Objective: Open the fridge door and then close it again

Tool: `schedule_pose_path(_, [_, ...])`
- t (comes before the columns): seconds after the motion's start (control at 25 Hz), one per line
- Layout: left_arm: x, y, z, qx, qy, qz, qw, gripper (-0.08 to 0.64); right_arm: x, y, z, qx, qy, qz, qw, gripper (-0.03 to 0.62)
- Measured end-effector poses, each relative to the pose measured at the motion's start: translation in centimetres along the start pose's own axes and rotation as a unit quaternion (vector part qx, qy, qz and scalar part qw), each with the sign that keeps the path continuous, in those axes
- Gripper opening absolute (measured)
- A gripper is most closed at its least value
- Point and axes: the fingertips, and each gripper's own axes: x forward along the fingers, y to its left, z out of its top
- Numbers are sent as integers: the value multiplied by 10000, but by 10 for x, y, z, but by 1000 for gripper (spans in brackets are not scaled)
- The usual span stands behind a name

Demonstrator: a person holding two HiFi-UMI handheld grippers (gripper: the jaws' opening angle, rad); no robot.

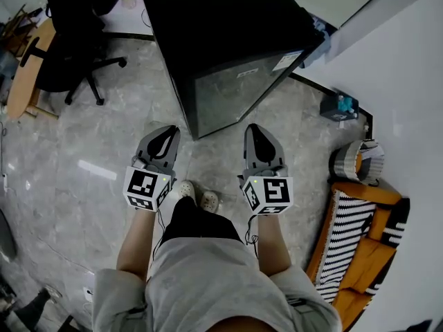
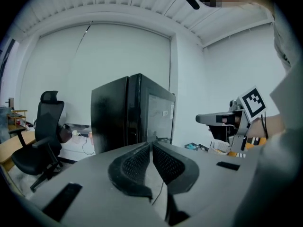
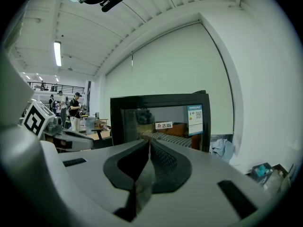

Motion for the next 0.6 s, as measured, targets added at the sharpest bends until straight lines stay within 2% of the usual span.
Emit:
schedule_pose_path(0.28, [20,4,-30,-157,333,-108,9993,15,0,-2,-19,62,140,-51,9999,26])
schedule_pose_path(0.6, [45,19,-49,17,624,-119,9980,17,3,0,-29,37,215,-101,9997,26])
